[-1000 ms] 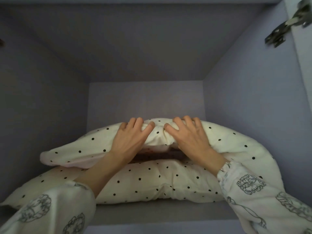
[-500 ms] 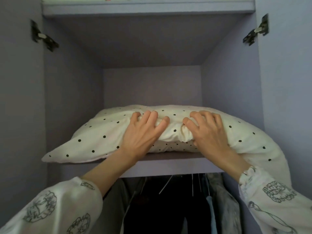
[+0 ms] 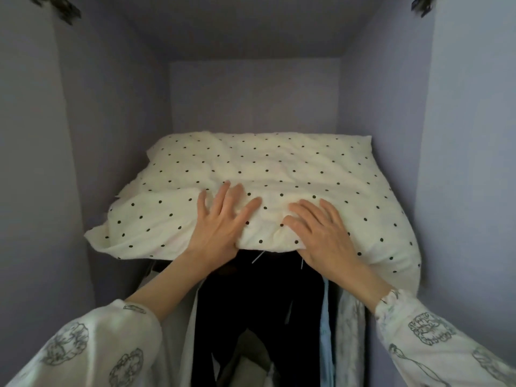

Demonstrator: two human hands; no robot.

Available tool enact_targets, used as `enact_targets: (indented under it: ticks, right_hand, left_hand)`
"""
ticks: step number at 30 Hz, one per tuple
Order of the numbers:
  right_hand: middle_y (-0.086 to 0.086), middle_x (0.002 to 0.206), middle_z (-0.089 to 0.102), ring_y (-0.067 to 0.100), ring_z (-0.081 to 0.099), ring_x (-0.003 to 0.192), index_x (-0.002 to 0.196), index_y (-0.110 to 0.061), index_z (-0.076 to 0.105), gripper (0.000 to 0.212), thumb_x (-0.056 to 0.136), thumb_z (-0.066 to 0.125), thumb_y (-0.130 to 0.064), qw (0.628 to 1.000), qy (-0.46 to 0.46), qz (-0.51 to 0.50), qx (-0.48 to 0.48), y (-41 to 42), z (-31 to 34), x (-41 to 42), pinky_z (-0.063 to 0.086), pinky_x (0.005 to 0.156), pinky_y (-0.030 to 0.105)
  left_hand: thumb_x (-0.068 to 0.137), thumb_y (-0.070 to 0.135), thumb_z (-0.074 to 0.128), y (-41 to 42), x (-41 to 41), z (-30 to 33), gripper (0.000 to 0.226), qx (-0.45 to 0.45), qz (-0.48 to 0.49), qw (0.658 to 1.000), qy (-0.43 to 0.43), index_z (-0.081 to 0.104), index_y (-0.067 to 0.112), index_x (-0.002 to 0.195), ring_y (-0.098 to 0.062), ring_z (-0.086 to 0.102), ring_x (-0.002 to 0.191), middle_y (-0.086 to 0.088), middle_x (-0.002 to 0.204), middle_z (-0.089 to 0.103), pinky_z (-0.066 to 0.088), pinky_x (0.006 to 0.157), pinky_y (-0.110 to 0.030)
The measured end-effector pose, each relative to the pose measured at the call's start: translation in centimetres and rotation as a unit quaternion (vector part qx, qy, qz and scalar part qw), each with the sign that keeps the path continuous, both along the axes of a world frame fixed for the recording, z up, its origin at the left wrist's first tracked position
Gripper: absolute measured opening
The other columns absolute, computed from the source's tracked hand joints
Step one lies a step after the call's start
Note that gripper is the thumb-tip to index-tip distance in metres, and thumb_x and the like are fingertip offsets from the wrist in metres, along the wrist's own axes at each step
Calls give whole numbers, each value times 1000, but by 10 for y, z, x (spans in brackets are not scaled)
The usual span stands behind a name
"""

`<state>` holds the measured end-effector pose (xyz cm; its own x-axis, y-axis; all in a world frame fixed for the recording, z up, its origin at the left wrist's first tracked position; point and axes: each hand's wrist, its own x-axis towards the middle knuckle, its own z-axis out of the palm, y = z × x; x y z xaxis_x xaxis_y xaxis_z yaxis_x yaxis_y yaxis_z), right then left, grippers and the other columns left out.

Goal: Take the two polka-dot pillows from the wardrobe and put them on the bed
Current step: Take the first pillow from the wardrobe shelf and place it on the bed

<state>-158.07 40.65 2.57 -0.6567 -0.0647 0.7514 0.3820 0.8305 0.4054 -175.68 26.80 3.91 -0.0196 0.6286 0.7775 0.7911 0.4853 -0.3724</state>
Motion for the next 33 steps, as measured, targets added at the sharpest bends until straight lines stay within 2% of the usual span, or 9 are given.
enact_targets:
  ticks: [2,4,7,10,13,15,21,27,33]
  right_hand:
    - [9,131,57,27,49,125,115,-13,62,51,72,71,-36,998,-54,25,-24,4,-5,3,31,106,54]
    - [3,143,45,19,35,136,127,-17,53,53,87,43,-50,993,-87,41,-71,8,-7,0,19,114,51]
    - [-4,156,18,12,6,144,142,-27,32,56,93,24,-53,982,-79,30,-166,22,-3,-18,0,116,49]
    - [-6,159,2,14,-4,145,146,-31,18,55,95,22,-51,983,-63,-28,-173,35,4,-48,-3,113,55]
    - [-4,159,1,17,-5,145,147,-30,16,58,93,17,-53,986,-19,-56,-155,43,10,-78,-6,111,58]
    - [-1,158,7,20,0,145,147,-29,18,58,93,17,-51,987,29,-77,-136,44,8,-95,-5,111,58]
    - [4,154,27,24,19,143,144,-26,30,53,94,31,-44,984,132,-88,-76,53,-6,-116,6,112,60]
    - [6,150,35,24,27,140,141,-24,38,52,94,34,-46,983,163,-71,-40,59,-2,-115,11,112,59]
    - [7,148,39,24,32,138,138,-21,43,52,95,36,-48,982,182,-50,-21,71,9,-111,17,111,59]
  left_hand:
    - [61,8,60,2,-3,-7,96,-47,22,997,-52,16,29,144,-38,10,142,-18,152,18,14,103,-67]
    - [68,14,59,3,-9,-15,98,-92,30,992,-82,2,34,145,-33,-1,143,-14,156,4,8,106,-66]
    - [68,9,57,5,-16,-29,100,-111,35,990,-82,-3,33,146,-32,-2,144,-13,157,2,4,108,-66]
    - [63,16,61,9,-25,-37,103,-109,6,992,-55,0,31,144,-37,6,143,-17,155,12,7,106,-69]
    - [65,69,54,10,-51,-38,98,-157,-56,986,-7,11,31,145,-37,8,143,-15,155,14,5,106,-69]
    - [68,82,36,10,-70,-34,97,-176,-76,981,5,11,32,147,-33,2,144,-8,156,7,-2,109,-65]
    - [94,52,20,40,-104,13,56,-64,-127,990,1,20,30,146,-27,6,145,-5,157,12,-4,110,-62]
    - [91,53,17,99,-95,87,59,-6,-101,995,-15,14,31,146,-26,3,145,-3,158,9,-4,109,-64]
    - [89,57,18,134,-86,135,60,-5,-87,996,-24,20,31,143,-23,20,141,-4,152,28,9,112,-57]
